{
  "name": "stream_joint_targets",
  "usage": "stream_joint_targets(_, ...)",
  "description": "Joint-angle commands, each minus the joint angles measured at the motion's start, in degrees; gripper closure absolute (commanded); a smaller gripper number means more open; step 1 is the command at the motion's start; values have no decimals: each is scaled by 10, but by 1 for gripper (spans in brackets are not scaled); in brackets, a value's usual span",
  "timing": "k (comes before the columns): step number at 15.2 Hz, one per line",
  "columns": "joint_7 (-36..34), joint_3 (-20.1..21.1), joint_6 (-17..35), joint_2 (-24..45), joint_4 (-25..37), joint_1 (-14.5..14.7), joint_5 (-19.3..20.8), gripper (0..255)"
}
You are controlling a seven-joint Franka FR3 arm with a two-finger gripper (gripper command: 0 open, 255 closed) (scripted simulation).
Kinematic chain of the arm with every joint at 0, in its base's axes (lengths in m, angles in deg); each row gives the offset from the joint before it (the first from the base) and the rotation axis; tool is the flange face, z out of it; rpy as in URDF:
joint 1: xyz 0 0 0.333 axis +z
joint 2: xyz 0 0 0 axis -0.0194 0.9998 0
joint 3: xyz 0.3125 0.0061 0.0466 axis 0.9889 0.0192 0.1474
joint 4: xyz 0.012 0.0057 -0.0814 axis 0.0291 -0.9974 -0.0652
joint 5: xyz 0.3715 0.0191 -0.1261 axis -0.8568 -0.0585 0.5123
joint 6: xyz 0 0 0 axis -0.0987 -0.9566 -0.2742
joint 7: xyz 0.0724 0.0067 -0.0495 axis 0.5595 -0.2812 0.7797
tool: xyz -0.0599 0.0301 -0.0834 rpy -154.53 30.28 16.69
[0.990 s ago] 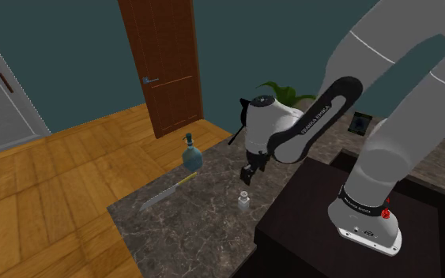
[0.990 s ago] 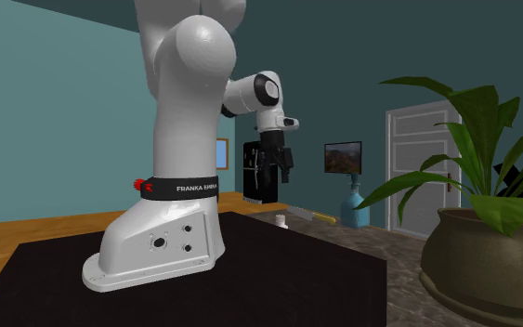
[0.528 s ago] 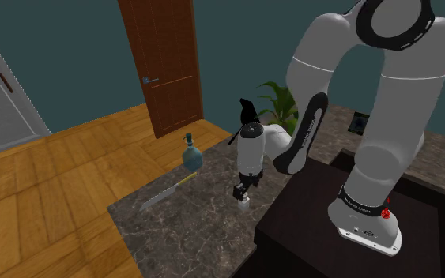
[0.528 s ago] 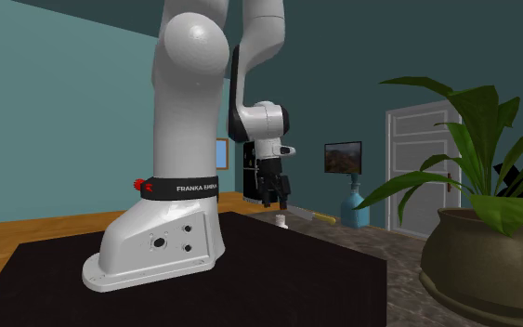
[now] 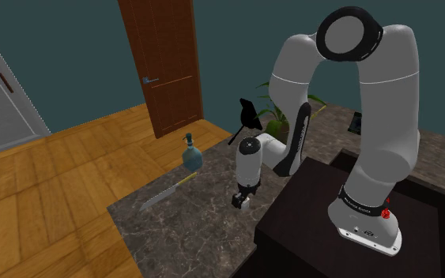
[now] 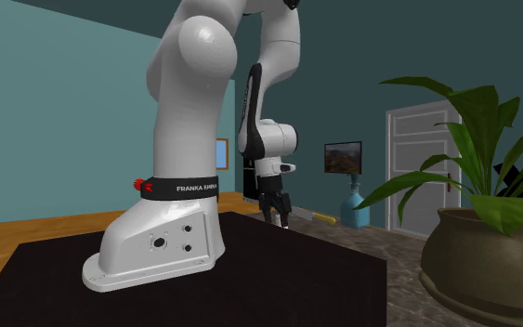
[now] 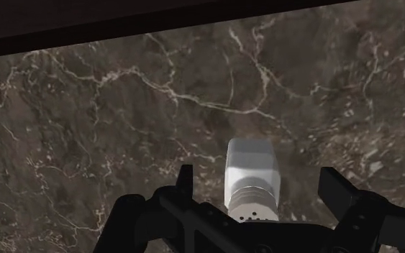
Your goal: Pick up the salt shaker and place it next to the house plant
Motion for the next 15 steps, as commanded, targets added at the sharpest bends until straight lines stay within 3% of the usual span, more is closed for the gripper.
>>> stream_joint_targets(1,-23,-15,5,17,10,11,28,0)
stream_joint_targets(8,-23,-15,4,17,10,10,28,0)
stream_joint_targets(9,-23,-15,4,17,10,10,28,255)
stream_joint_targets(15,-23,-15,5,17,10,10,29,255)
